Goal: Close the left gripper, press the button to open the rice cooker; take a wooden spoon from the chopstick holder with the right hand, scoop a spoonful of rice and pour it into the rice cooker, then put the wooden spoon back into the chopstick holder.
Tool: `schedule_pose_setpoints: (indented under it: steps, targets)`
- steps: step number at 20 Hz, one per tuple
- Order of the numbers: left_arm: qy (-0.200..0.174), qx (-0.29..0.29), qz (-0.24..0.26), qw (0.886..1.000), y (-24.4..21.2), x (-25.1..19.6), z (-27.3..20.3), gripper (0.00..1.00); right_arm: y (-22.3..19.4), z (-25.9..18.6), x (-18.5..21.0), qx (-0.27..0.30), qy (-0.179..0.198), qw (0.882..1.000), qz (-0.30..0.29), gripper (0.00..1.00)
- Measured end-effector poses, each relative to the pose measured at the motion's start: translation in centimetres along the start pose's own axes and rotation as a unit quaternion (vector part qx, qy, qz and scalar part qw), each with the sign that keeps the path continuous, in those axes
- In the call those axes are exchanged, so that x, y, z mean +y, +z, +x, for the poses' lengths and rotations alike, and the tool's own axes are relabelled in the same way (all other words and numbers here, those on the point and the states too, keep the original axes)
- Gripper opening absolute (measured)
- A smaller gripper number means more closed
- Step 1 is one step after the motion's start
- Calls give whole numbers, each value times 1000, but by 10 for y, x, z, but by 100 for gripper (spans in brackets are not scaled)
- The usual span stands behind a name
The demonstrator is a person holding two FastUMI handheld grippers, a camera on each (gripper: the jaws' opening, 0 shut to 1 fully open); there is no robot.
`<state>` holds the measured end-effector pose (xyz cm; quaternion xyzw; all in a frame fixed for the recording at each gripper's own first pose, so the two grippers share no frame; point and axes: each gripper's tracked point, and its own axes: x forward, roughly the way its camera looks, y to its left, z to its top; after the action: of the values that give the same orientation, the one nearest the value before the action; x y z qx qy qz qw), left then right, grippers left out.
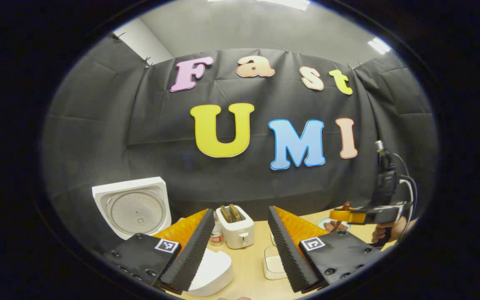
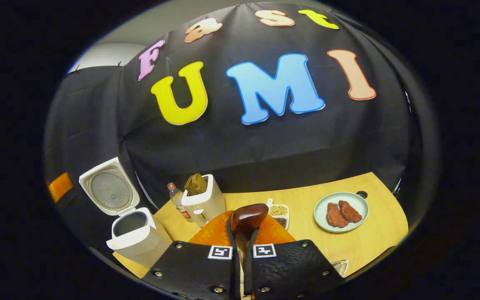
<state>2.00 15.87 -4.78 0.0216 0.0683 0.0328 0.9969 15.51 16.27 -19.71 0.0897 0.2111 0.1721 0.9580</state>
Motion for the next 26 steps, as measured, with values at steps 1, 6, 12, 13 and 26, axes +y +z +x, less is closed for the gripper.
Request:
schedule_pose_setpoints:
  steps: [1,6,12,13,26]
  targets:
    - [0,1,1,1000,-1,4,0,91,-14,14,3,14,-8,1000,-15,4]
    - [0,14,15,1000,-18,22,4,91,-71,66,1,56,-43,994,-81,4]
    - [17,43,6,999,-44,52,10,91,-97,76,43,82,5,995,-63,4]
    - [21,45,2,999,-46,55,11,91,-100,74,53,85,19,995,-50,4]
    - [37,44,-8,998,-50,72,9,91,-67,63,28,69,78,944,313,4]
